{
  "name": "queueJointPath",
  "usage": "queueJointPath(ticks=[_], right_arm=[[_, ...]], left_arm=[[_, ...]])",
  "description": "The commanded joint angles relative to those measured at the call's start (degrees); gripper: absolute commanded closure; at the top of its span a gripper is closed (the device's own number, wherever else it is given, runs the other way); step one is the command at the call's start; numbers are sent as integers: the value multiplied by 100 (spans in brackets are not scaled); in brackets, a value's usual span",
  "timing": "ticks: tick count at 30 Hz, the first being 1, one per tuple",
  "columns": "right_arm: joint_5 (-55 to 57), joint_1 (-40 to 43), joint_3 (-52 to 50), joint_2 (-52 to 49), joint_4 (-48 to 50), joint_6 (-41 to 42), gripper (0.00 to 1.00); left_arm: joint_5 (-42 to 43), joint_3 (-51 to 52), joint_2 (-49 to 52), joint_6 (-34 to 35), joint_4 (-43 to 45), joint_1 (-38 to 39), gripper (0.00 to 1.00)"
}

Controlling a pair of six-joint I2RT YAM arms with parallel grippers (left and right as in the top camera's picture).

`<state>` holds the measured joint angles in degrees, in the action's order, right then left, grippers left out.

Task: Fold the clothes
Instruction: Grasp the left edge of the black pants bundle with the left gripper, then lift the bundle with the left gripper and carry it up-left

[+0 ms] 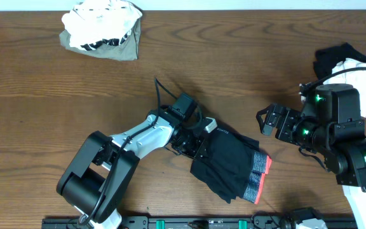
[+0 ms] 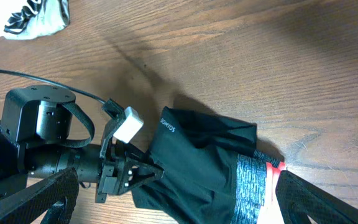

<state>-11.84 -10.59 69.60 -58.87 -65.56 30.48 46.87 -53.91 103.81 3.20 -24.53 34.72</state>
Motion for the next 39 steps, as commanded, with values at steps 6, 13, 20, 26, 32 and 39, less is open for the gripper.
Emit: queueJointPath(ticks=[6, 13, 20, 26, 32, 39], right_arm=[[-17, 46, 72, -2, -98, -186, 1], [90, 46, 72, -2, -295, -190, 1], [90, 46, 72, -2, -348, -190, 1], [90, 46, 72, -2, -376, -192, 1], [90, 46, 72, -2, -350, -190, 1], [90, 46, 72, -2, -345, -190, 1]], left_arm=[[-92, 24, 42, 391, 455, -50, 94], [-1172, 24, 42, 1510, 822, -621, 94], [-1784, 24, 42, 2149, 721, -1941, 94], [-1749, 24, 42, 2306, 590, -3132, 94], [-1692, 24, 42, 2299, 160, -3718, 36], [-1281, 22, 39, 1700, 177, -3755, 0]])
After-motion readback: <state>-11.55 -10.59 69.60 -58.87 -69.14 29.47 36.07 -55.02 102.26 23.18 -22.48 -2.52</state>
